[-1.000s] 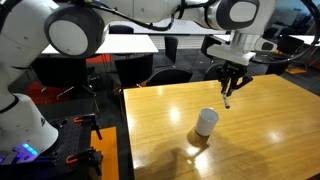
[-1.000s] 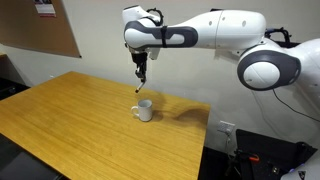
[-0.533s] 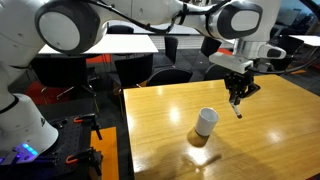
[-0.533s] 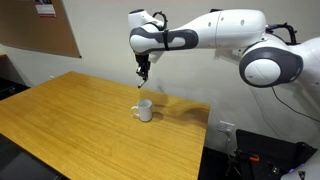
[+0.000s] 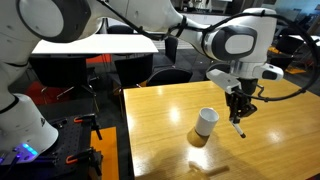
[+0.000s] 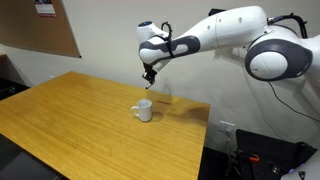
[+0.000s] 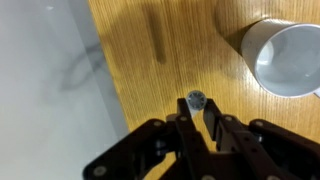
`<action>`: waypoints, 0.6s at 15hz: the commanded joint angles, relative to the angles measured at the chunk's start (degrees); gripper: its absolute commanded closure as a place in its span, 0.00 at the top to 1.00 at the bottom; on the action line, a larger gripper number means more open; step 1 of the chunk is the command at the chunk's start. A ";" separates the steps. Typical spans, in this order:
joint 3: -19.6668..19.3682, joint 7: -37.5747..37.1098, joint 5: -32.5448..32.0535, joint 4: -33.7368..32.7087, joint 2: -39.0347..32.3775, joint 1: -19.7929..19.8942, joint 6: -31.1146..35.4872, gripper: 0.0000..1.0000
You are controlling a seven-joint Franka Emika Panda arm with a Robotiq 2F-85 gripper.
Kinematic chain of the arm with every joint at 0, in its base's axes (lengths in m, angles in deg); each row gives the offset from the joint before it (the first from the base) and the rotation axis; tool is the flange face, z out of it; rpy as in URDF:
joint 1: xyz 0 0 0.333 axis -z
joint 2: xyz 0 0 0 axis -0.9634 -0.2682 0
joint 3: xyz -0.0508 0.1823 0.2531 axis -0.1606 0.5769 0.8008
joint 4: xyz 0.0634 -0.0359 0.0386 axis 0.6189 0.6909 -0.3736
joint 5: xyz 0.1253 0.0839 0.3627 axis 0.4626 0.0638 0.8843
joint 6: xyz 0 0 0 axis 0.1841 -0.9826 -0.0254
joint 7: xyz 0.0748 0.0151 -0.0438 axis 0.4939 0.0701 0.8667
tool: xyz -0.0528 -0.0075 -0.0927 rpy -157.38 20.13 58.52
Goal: Remove the marker from the mug cup and place it on the table
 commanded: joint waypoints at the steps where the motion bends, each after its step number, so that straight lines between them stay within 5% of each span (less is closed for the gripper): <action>1: -2.32 -5.09 -2.13 13.79 7.58 -2.09 6.70 0.05; 8: -5.32 -12.52 -9.64 27.32 13.70 -5.11 11.58 0.05; 9: -5.37 -12.92 -10.61 28.43 14.39 -5.31 11.41 0.17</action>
